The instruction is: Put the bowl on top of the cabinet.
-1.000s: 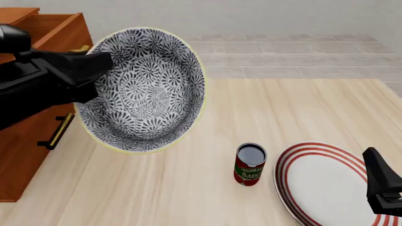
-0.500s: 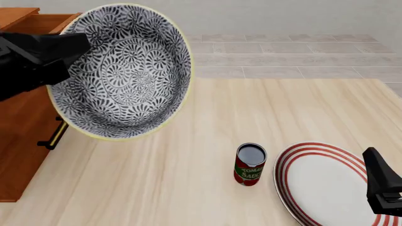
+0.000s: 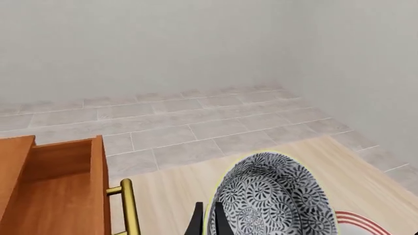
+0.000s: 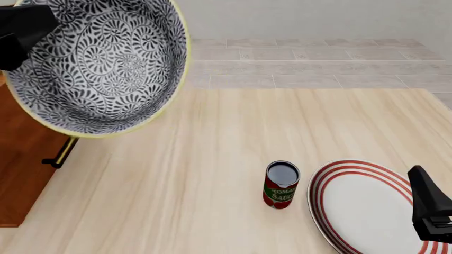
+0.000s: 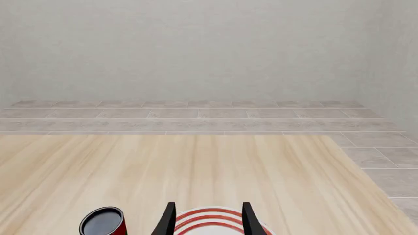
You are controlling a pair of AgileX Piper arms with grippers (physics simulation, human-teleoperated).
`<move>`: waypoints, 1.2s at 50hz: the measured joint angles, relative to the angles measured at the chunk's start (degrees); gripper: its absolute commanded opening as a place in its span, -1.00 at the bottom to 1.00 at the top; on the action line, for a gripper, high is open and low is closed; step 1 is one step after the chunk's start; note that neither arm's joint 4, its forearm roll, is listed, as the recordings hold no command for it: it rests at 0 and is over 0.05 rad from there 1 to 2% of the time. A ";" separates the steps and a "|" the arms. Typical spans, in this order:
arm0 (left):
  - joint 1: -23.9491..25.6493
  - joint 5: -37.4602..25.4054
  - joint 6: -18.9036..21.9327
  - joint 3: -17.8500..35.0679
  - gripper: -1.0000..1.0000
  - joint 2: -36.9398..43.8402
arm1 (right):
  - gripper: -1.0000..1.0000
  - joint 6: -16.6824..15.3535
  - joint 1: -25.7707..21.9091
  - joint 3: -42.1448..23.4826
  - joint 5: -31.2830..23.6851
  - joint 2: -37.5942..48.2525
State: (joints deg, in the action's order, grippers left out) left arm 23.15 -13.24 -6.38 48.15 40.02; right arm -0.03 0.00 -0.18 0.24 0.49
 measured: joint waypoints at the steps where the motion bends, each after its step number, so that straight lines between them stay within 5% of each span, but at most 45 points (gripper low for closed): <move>1: -0.15 -0.14 0.05 0.19 -1.00 -0.17 | 1.00 0.00 0.00 0.00 0.00 0.00; 17: -0.94 -2.37 0.32 3.18 -1.00 -2.02 | 1.00 0.00 0.00 0.00 0.00 0.00; 60: -12.22 -7.73 -0.62 9.56 -1.00 -0.74 | 1.00 0.00 0.00 0.00 0.00 0.00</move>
State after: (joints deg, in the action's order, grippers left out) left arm 10.93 -20.97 -7.00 57.71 39.27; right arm -0.03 0.00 -0.19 0.24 0.49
